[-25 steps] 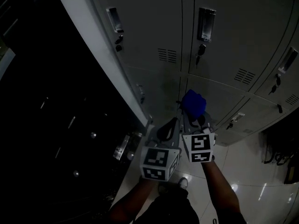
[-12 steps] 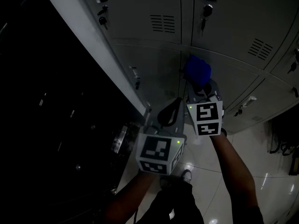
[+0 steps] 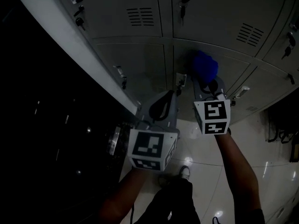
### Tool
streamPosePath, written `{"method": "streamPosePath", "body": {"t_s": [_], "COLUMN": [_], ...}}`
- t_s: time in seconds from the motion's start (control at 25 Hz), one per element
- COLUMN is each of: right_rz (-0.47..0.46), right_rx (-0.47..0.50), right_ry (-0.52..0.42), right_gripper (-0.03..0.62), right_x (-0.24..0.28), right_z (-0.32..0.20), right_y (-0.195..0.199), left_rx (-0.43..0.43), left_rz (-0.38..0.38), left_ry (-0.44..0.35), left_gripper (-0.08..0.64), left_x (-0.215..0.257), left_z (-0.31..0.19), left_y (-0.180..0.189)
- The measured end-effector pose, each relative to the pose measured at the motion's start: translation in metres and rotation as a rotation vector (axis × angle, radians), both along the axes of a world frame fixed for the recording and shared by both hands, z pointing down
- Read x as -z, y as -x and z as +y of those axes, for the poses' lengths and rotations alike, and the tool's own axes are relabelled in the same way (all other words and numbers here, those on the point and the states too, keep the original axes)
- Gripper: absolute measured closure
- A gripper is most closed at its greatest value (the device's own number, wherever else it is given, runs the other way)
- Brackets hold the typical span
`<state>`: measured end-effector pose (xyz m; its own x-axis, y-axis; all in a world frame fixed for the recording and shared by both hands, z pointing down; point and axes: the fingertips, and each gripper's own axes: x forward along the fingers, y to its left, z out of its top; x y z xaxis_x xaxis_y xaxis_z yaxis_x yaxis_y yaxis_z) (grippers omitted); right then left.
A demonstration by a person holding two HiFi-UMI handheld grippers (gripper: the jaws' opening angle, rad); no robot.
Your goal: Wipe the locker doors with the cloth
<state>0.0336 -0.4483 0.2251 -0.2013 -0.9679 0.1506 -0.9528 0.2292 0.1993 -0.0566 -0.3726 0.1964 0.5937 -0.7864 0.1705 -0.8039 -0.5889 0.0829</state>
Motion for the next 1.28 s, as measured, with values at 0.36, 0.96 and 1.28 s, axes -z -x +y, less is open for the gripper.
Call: {"method": "streamPosePath", "body": {"t_s": [0.36,0.96,1.28], "right_rz": [0.003,0.003,-0.043], "right_rx": [-0.123,-0.154,0.03], "right_ry": [0.004,-0.032,-0.019], "right_gripper": [0.523,0.522,0.522], "right_x": [-0.005,0.001,-0.031], "right_z": [0.024,0.047,0.041], "right_y": [-0.084,-0.116,-0.007], "left_rx": [-0.091,-0.096,-0.046], "left_rz": [-0.011,-0.018,-0.029], "left_ry": [0.011,0.028,0.056], "left_gripper": [0.56,0.56,0.56], "left_x": [-0.016,-0.042,-0.066], "left_z": [0.007,0.003,-0.003], "left_y": [-0.037,-0.046,-0.019]}}
